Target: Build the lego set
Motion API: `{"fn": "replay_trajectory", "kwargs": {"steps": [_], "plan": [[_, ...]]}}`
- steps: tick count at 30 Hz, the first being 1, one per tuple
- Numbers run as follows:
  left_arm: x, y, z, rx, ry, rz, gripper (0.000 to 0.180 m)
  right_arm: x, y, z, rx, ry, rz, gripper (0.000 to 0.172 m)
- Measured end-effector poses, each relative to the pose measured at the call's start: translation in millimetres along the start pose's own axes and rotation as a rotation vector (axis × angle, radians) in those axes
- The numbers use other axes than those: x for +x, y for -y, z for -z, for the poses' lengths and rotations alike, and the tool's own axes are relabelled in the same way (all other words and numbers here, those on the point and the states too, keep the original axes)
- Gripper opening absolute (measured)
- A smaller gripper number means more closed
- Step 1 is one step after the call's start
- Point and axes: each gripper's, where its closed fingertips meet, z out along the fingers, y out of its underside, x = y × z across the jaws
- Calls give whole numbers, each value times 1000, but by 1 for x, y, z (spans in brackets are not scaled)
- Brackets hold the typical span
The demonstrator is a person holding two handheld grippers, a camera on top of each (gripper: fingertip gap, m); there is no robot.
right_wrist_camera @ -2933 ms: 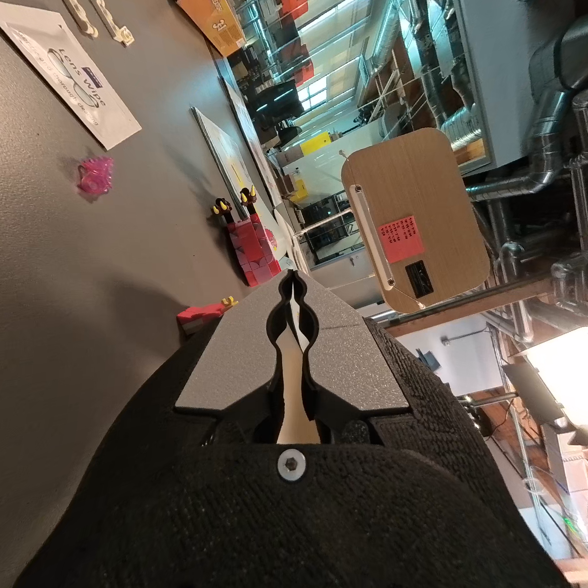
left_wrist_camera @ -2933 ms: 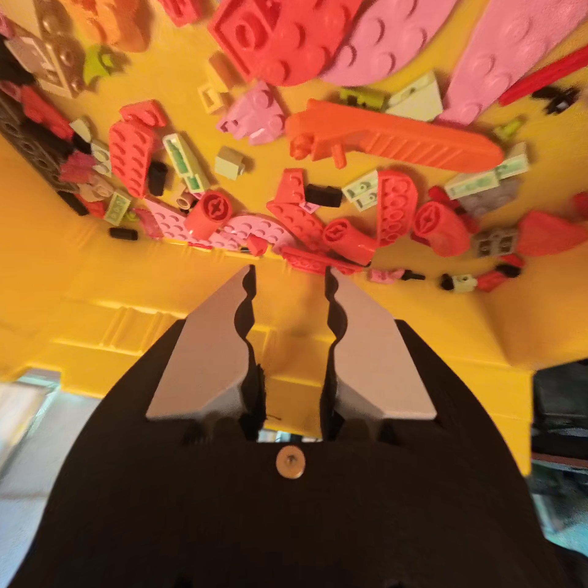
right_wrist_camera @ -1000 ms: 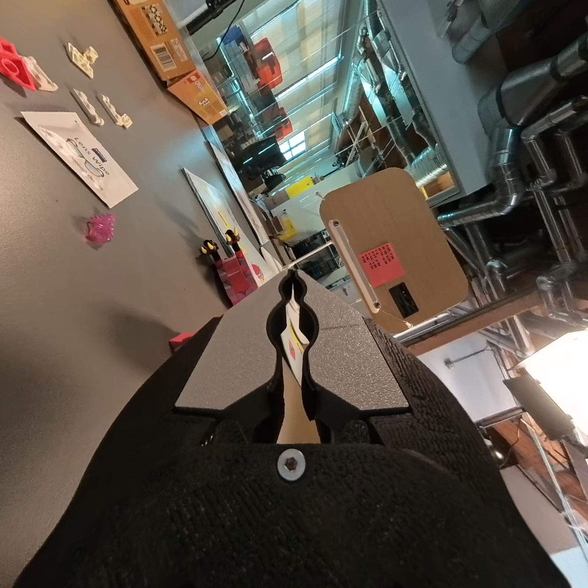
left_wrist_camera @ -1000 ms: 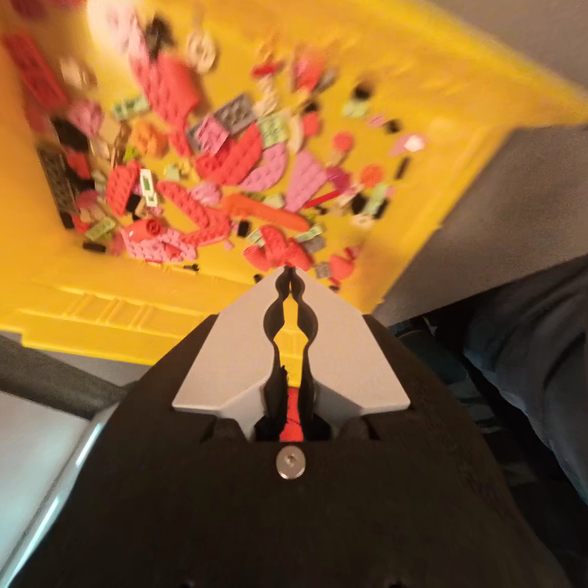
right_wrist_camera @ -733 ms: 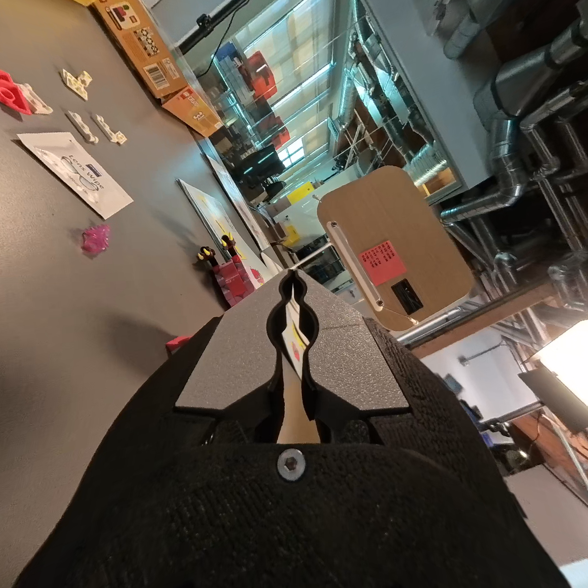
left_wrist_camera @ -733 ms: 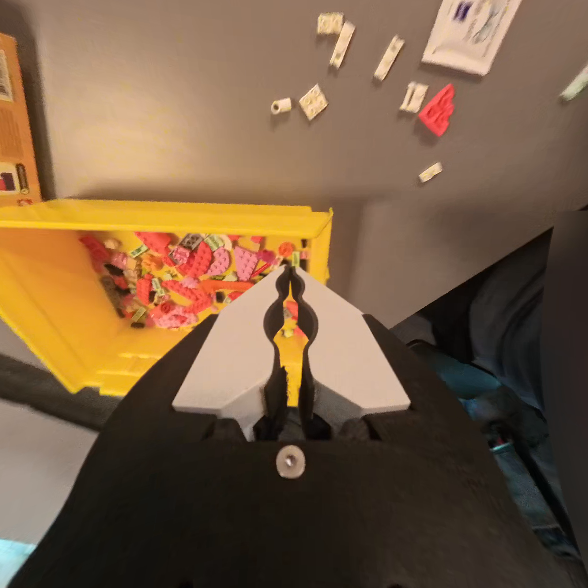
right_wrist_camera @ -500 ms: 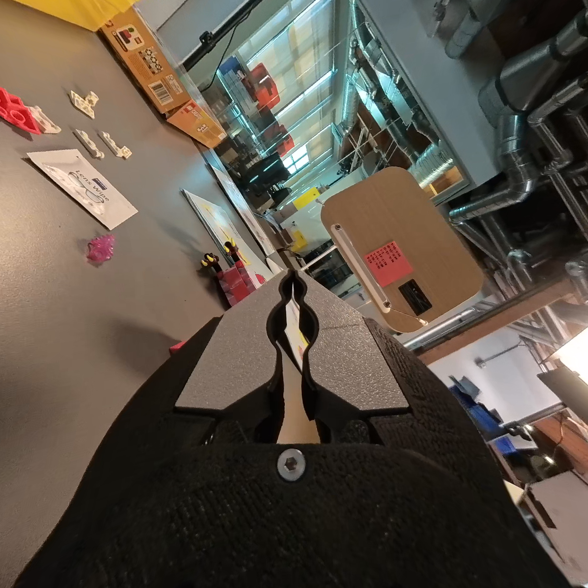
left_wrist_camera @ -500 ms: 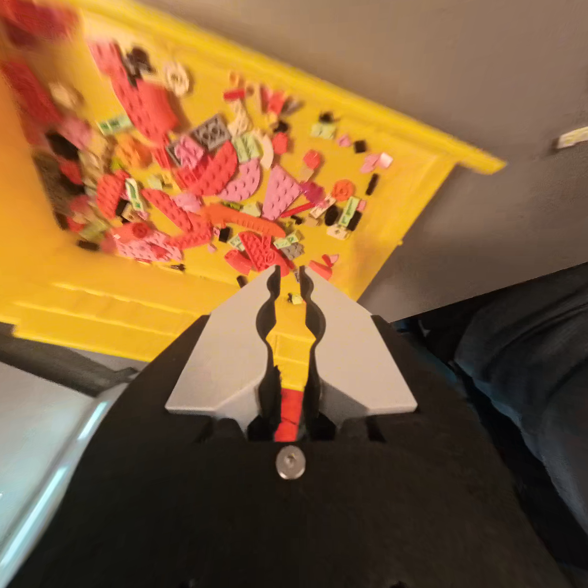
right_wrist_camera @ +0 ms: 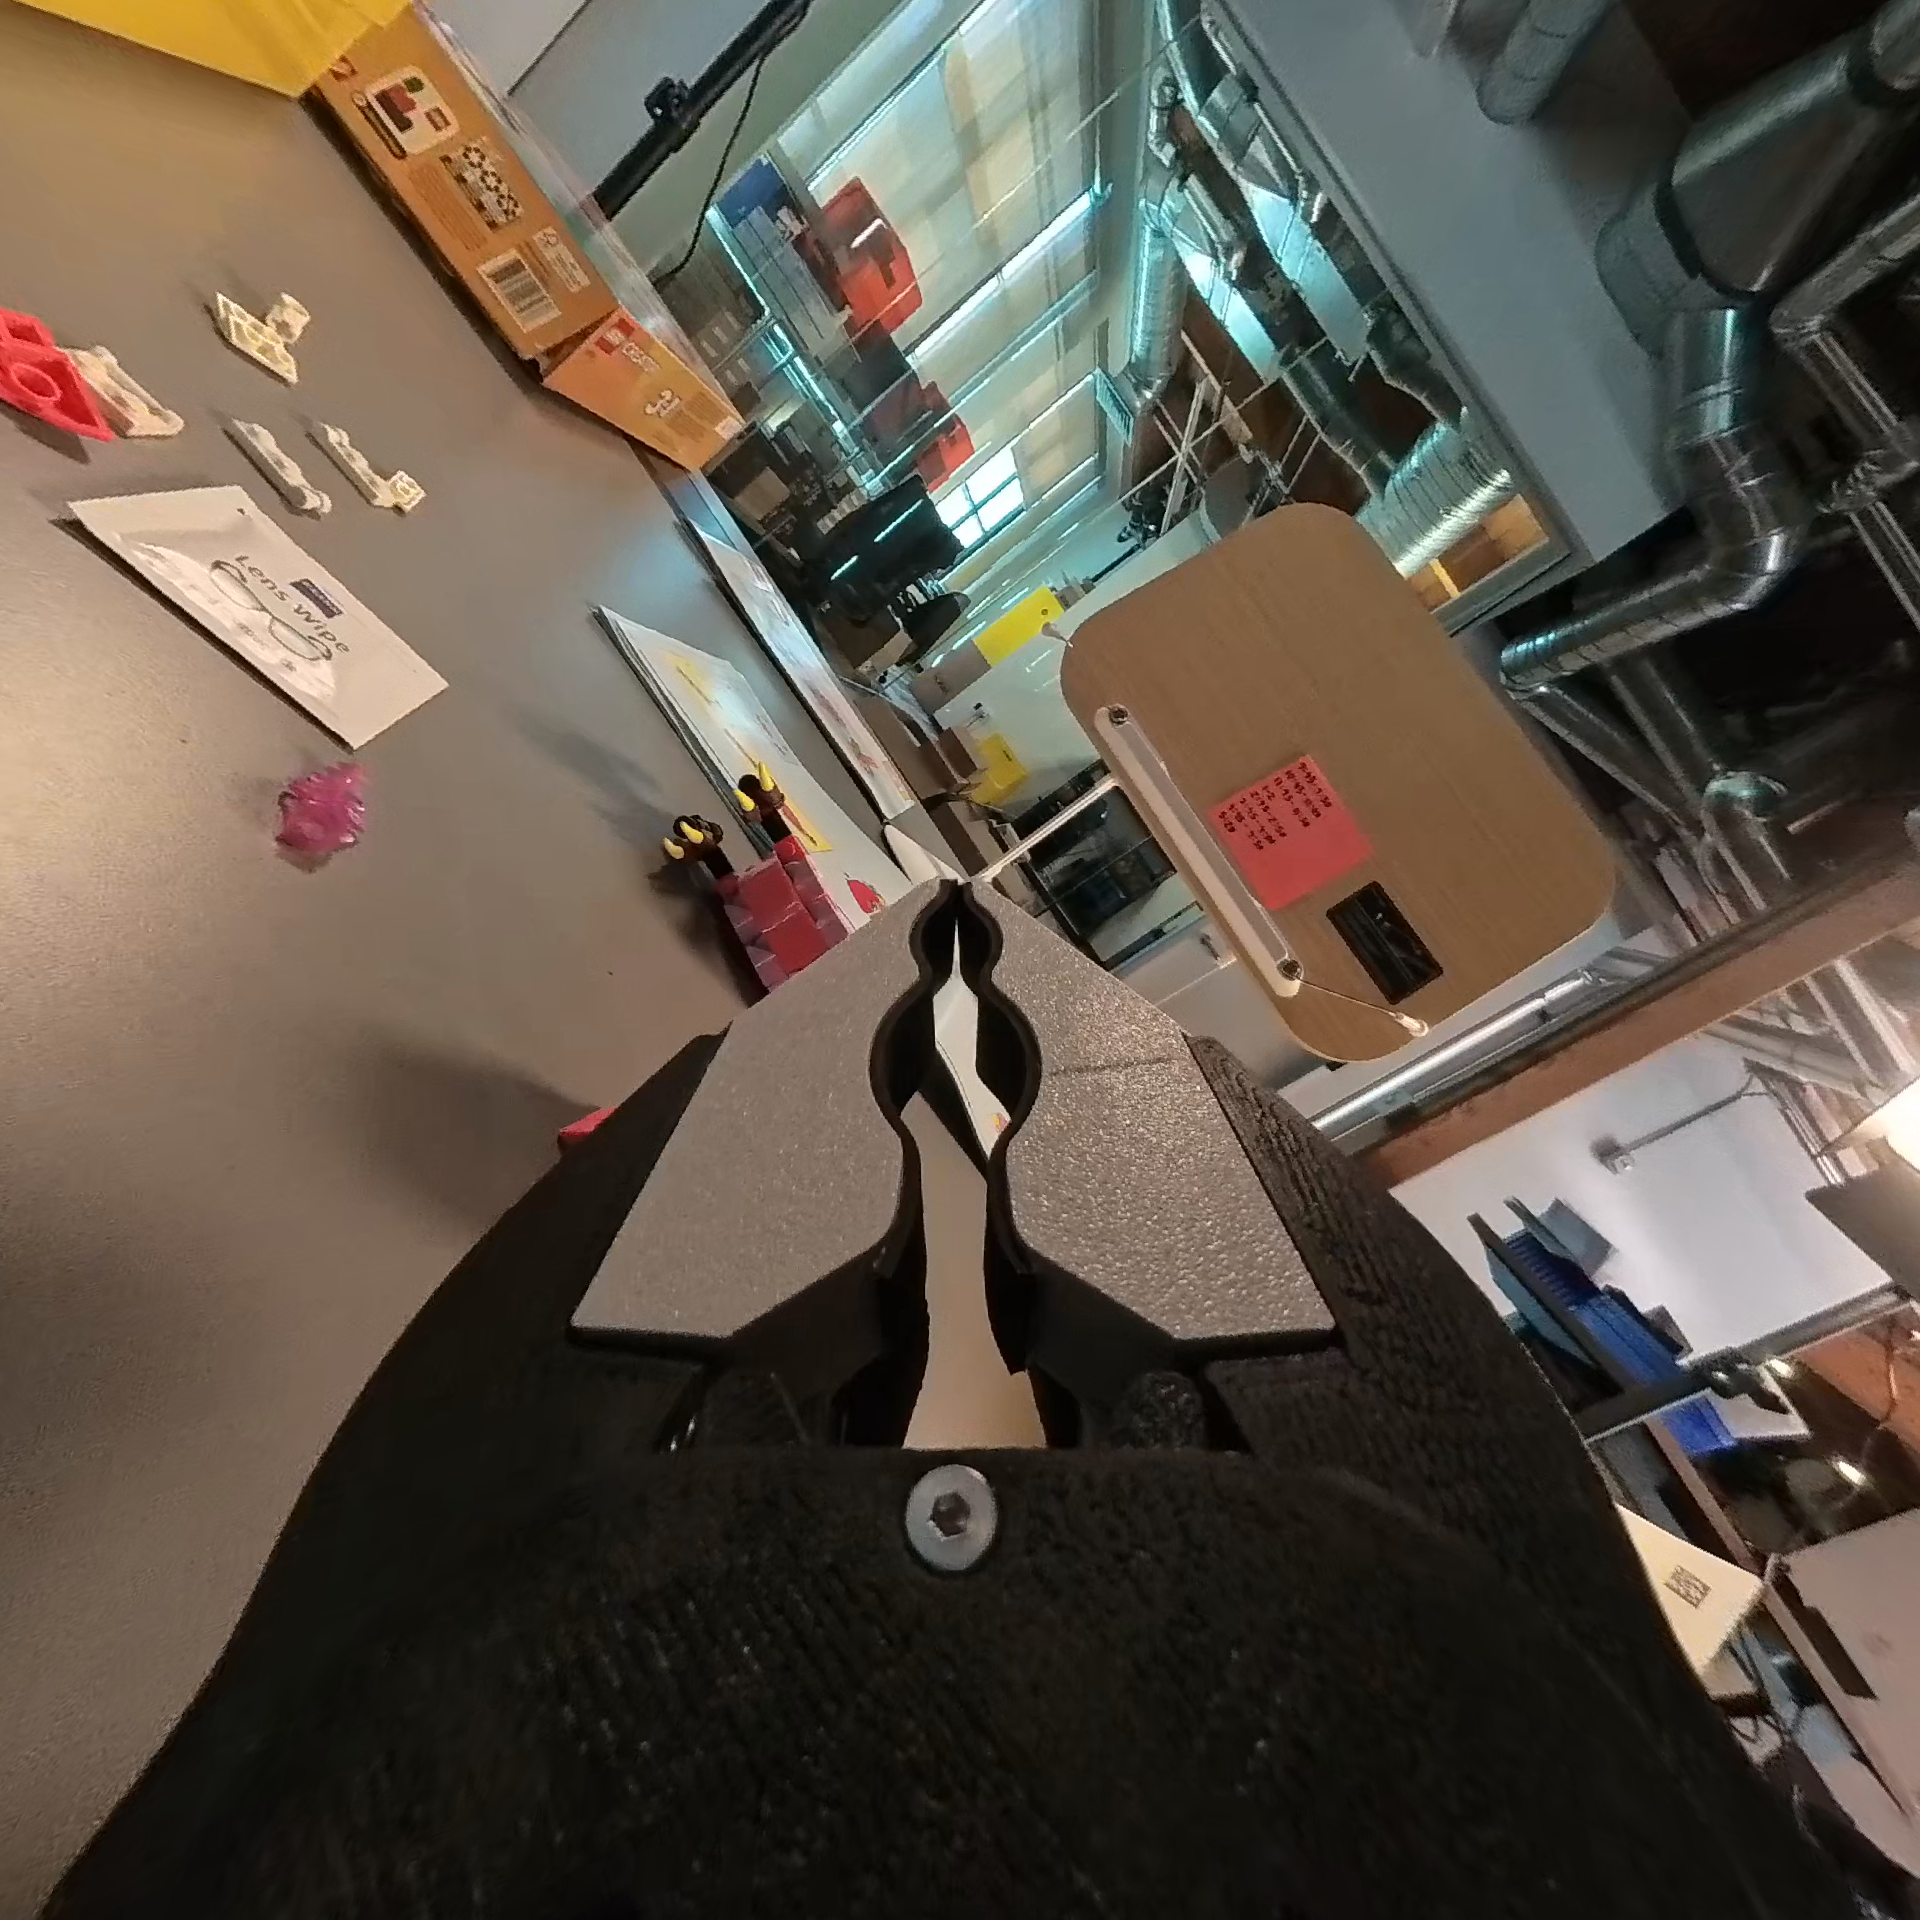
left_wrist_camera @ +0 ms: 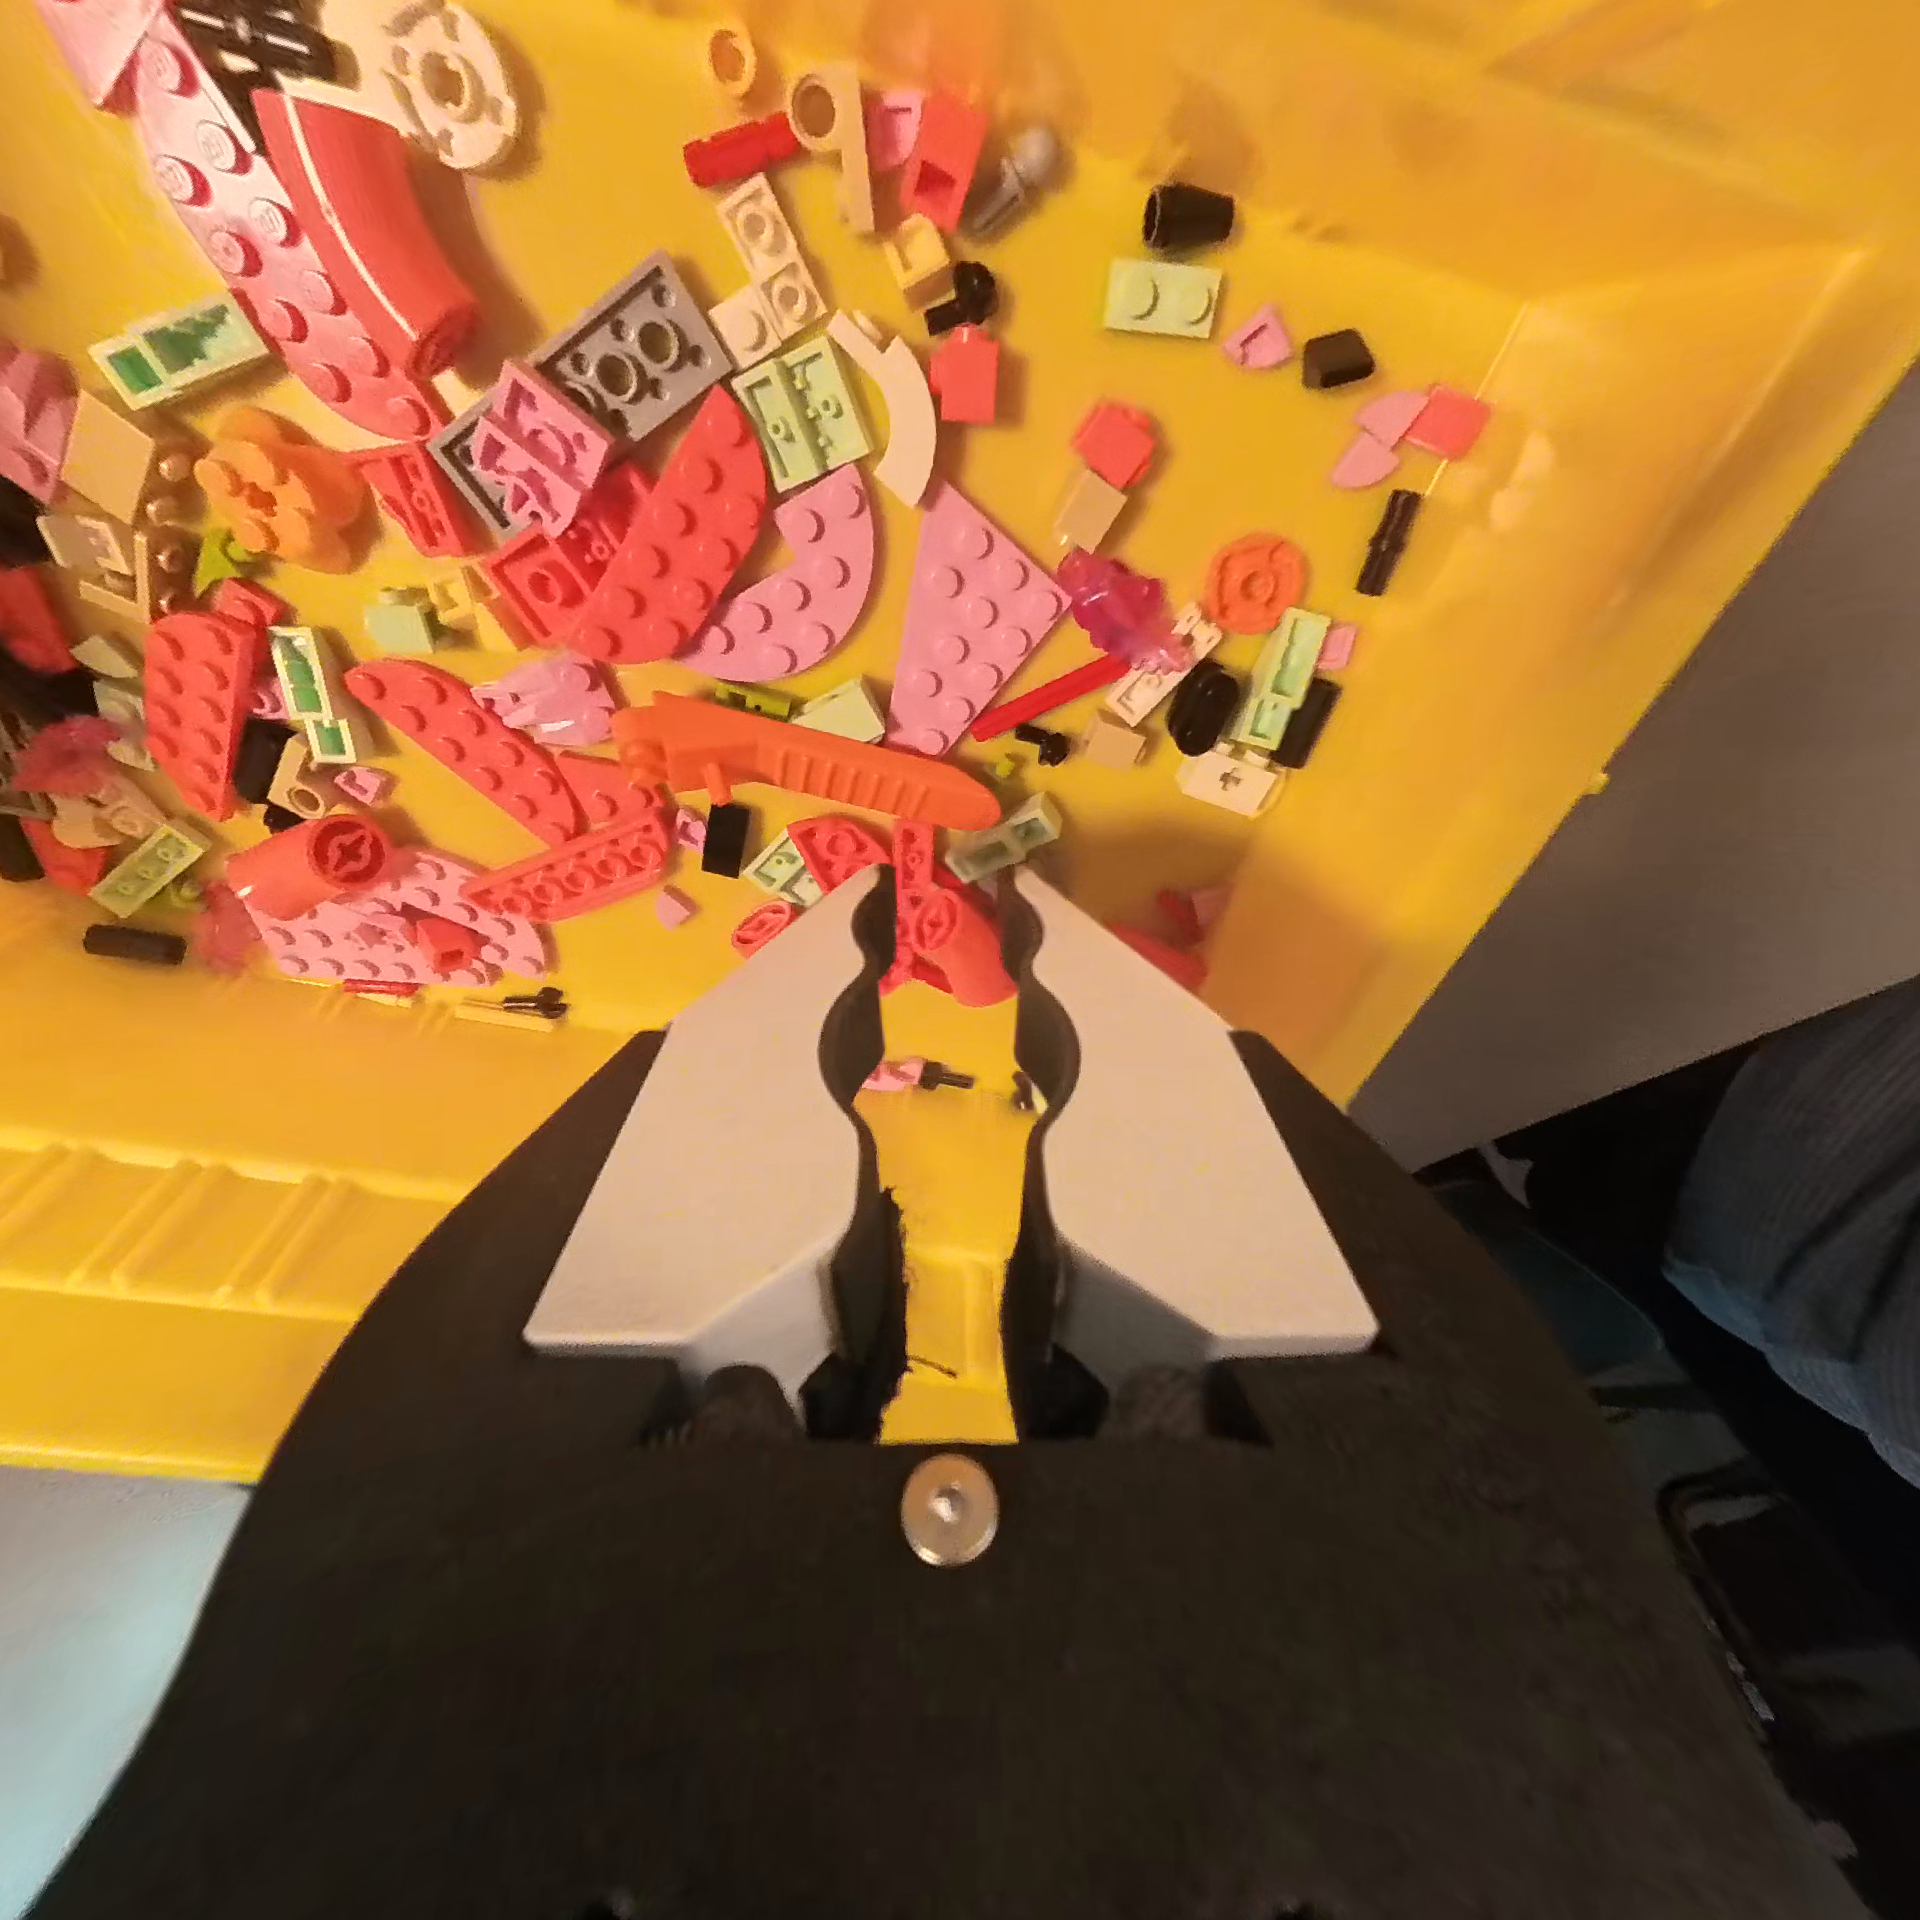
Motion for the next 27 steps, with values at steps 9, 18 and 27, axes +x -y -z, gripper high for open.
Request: {"fn": "replay_trajectory", "kwargs": {"steps": [9, 18, 27], "plan": [[-4, -6, -15, -24, -5, 11, 14, -2, -1, 0, -7, 5, 7, 0], [-10, -5, -11, 24, 57, -28, 7, -3, -1, 0, -9, 6, 21, 0], [113, 81, 162, 1114, -365, -59, 6, -20, 70, 4, 278, 231, -59, 26]]}}
